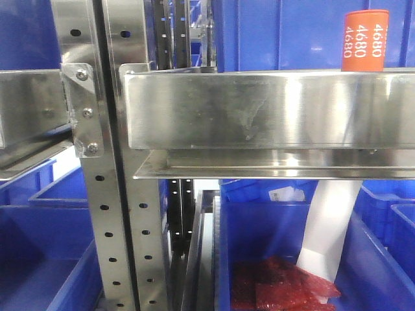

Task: Grab orange capacitor from left shelf to right conveyor
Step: 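Close the right gripper around the orange can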

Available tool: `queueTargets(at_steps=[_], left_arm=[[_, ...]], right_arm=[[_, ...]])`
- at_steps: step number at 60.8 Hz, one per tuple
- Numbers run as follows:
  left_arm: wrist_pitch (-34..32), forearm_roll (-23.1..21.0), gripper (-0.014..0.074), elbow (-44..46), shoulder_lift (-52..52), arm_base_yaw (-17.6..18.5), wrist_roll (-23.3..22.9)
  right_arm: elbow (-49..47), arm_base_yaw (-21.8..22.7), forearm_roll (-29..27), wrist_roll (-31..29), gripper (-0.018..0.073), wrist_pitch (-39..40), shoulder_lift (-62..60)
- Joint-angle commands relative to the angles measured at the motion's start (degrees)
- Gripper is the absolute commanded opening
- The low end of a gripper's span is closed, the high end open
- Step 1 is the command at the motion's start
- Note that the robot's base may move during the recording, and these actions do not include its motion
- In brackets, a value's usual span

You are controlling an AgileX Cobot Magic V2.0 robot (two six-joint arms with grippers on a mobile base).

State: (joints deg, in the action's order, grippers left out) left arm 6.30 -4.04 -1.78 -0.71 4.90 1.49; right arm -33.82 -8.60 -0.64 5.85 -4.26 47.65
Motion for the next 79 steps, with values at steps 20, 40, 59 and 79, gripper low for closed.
queueTargets(at_steps=[20,40,59,79], left_arm=[[-4.52,-0.2,-0.0127,0.31,-0.68,-0.26,-0.09],[-4.52,-0.2,-0.0127,0.31,-0.68,-0.26,-0.09],[-4.52,-0.2,-0.0127,0.31,-0.68,-0.26,-0.09],[-4.52,-0.2,-0.0127,0.31,-0.68,-0.26,-0.09]], right_arm=[[-2.65,-2.14,0.64,-0.1,0.0606,29.54,19.71],[-6.58,-2.14,0.64,-0.07,0.0606,36.58,31.14],[-8.14,-2.07,0.64,-0.07,0.0368,36.94,34.46],[-8.14,-2.07,1.98,-0.07,0.0164,34.7,29.76]])
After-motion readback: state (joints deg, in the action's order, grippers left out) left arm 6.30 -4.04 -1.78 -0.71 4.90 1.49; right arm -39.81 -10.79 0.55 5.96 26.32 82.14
